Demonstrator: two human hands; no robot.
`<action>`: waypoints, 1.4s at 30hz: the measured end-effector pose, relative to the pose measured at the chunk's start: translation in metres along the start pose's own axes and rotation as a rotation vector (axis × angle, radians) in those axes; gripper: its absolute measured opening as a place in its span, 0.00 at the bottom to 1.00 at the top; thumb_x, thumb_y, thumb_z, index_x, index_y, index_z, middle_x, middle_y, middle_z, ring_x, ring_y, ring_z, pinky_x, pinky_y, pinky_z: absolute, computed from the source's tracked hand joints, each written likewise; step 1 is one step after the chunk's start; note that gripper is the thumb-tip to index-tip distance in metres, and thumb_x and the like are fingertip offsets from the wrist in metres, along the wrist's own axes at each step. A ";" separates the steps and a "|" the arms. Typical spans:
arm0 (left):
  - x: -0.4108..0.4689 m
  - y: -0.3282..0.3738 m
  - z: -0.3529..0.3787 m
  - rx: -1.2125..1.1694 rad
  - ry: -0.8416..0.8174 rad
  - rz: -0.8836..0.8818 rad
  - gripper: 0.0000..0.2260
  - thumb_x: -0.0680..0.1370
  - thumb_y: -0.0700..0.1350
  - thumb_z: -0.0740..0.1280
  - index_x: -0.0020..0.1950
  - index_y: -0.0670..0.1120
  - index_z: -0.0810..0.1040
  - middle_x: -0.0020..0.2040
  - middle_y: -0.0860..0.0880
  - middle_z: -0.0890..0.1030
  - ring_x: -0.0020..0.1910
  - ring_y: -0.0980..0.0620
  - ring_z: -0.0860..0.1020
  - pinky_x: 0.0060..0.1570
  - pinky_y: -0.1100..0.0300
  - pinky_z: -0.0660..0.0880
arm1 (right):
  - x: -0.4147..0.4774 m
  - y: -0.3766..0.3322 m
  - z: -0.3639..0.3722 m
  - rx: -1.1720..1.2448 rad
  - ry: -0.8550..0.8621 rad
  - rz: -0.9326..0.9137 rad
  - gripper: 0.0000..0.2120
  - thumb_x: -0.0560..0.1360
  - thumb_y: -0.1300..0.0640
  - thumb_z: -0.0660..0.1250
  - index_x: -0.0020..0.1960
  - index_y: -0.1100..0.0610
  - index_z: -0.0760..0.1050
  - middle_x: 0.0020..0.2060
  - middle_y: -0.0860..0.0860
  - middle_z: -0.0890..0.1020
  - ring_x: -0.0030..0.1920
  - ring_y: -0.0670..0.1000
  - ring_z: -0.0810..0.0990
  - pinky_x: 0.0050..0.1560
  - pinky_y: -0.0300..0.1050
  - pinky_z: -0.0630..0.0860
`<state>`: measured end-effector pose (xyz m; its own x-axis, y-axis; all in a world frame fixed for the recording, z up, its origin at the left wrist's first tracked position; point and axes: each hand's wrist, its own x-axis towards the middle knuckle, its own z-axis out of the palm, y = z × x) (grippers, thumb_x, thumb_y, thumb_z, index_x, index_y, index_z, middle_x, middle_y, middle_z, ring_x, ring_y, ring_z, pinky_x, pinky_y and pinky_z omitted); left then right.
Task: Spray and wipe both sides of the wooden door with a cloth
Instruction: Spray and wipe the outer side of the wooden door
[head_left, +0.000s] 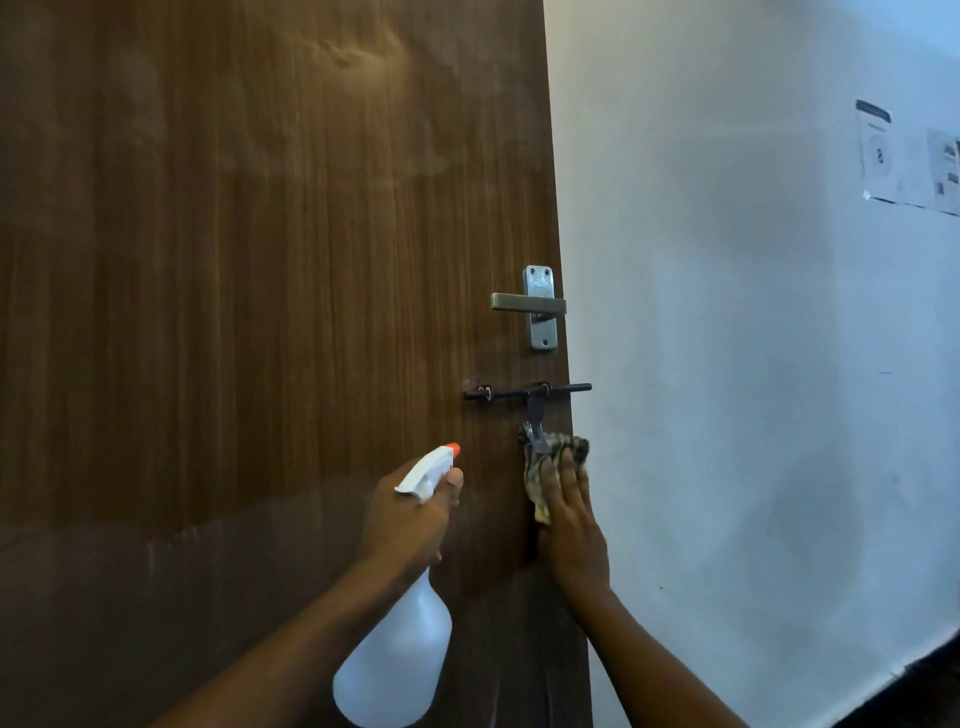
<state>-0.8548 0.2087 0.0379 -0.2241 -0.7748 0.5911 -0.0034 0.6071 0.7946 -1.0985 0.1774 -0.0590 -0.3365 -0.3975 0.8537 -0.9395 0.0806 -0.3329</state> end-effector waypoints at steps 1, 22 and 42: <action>0.002 0.000 0.004 0.000 -0.004 -0.003 0.18 0.75 0.51 0.66 0.61 0.43 0.75 0.52 0.44 0.81 0.40 0.51 0.79 0.23 0.72 0.71 | 0.019 -0.003 -0.007 0.015 0.025 0.060 0.43 0.76 0.69 0.63 0.81 0.45 0.46 0.80 0.45 0.42 0.80 0.56 0.48 0.55 0.56 0.80; 0.007 -0.026 0.033 -0.037 -0.066 -0.075 0.08 0.77 0.50 0.65 0.55 0.57 0.77 0.49 0.50 0.82 0.41 0.54 0.78 0.35 0.67 0.71 | -0.010 0.007 0.017 0.091 0.109 -0.128 0.45 0.67 0.78 0.67 0.79 0.54 0.59 0.80 0.53 0.55 0.78 0.62 0.57 0.55 0.61 0.80; -0.028 -0.058 0.025 0.050 -0.065 -0.179 0.08 0.77 0.51 0.65 0.56 0.56 0.76 0.54 0.47 0.82 0.52 0.44 0.80 0.45 0.57 0.76 | 0.001 -0.011 0.020 -0.026 0.279 -0.092 0.36 0.75 0.69 0.69 0.79 0.59 0.59 0.77 0.57 0.62 0.76 0.61 0.64 0.58 0.62 0.78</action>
<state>-0.8724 0.1996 -0.0280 -0.2778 -0.8594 0.4293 -0.0970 0.4697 0.8775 -1.0877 0.1574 -0.0625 -0.2510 -0.1379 0.9581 -0.9670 0.0812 -0.2416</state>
